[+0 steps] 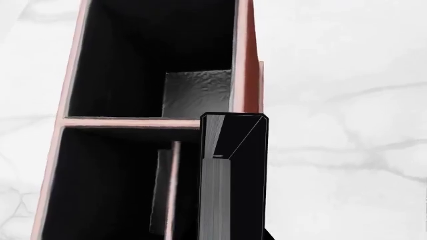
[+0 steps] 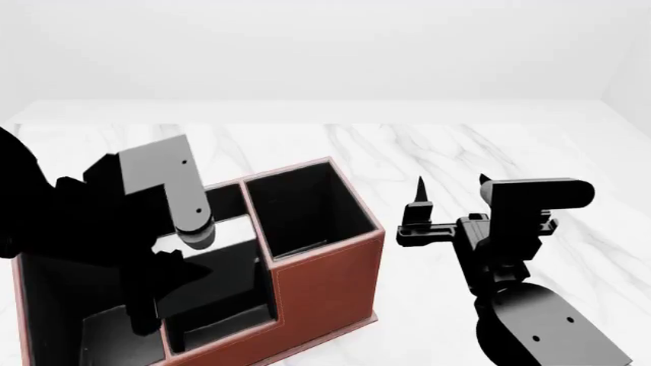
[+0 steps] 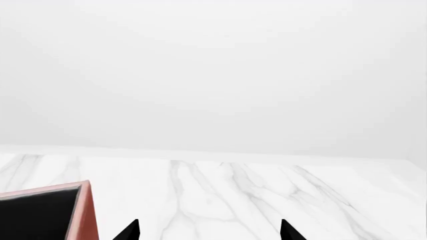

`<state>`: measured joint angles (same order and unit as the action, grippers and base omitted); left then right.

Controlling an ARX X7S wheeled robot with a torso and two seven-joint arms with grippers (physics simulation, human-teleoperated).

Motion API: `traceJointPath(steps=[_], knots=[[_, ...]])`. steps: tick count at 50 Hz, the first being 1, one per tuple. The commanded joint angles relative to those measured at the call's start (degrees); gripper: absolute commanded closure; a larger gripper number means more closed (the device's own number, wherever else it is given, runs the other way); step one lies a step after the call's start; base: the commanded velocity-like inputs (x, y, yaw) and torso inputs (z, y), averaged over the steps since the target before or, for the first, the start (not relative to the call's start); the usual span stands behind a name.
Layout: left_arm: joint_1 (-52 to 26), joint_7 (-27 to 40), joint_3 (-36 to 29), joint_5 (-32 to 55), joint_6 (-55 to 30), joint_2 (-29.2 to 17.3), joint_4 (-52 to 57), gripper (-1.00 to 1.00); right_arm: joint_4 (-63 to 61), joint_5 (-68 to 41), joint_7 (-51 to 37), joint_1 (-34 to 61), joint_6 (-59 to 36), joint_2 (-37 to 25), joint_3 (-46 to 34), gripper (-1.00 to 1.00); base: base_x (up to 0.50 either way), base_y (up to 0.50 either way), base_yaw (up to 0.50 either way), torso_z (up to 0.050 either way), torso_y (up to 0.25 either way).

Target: Pick up the book and place it in the back compartment of the caddy.

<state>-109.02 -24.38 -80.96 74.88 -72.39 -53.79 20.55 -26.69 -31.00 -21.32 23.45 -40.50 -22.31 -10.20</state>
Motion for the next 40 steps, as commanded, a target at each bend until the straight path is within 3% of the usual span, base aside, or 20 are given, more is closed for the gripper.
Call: traceJointPath(steps=[1,21,40], knots=[[1.3,-2.4,0.5,-3.6,5.2,-2.6,1.0,1.00,0.0,-0.2,-0.2,-0.2,0.2,-0.2,0.2,-1.00,0.00,0.00,0.00,0.010,0.000],[5.3,-5.4,-0.1,-12.0,15.8,-9.6,2.9,1.00,-0.3,-0.8,-0.6,-0.2,0.1,-0.4,0.3,-1.00,0.00,0.00,0.00,0.000,0.001],[8.0,-6.4,0.1,-11.4,19.1,-8.6,-0.8,1.00,-0.5,-1.0,-0.9,-0.1,0.1,-0.7,0.2,-1.00,0.00,0.00,0.00,0.001,0.001]])
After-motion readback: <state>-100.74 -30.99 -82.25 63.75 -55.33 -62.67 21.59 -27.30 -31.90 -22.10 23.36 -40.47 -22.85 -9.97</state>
